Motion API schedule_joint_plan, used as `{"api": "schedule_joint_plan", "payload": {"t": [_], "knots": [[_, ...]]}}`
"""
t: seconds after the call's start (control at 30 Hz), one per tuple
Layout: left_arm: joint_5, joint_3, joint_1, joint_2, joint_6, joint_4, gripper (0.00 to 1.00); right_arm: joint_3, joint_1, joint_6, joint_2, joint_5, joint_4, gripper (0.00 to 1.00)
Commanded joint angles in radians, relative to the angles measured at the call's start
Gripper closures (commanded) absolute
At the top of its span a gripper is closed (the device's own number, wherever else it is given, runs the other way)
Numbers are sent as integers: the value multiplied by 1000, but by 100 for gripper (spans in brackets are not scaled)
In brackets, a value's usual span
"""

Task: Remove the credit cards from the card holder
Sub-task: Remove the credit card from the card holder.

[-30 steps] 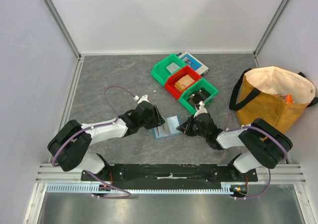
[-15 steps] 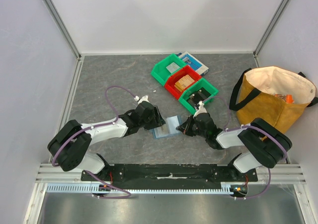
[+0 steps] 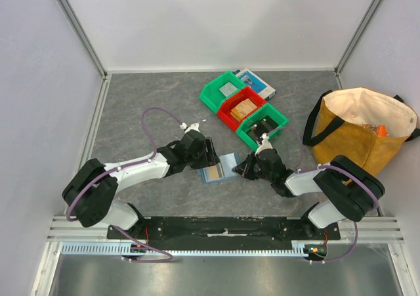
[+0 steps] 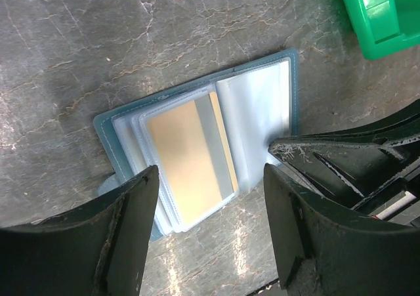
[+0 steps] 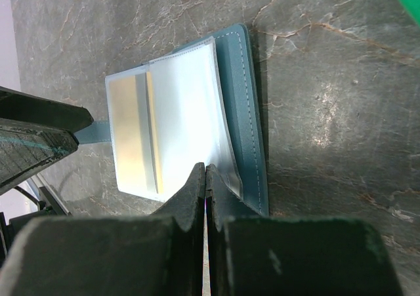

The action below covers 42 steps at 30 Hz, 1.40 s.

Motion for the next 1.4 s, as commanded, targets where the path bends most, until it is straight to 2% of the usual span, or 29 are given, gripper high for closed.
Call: {"api": "schedule_joint_plan", "payload": {"t": [0.0, 0.43, 0.93, 1.1, 1.33, 1.37], "knots": [[-17, 33, -4, -17, 42, -9, 29, 3, 0, -21, 27, -8, -64, 100], [18, 27, -4, 75, 17, 39, 31, 0, 0, -22, 26, -13, -61, 100], [93, 29, -8, 55, -4, 100, 34, 23, 0, -56, 27, -47, -74, 99], [103, 29, -10, 63, -6, 114, 35, 41, 0, -93, 3, -65, -96, 86], [107, 32, -10, 64, -10, 120, 36, 63, 3, -197, -72, -102, -122, 53], [107, 32, -10, 66, -10, 120, 36, 64, 5, -220, -89, -102, -130, 44]]}}
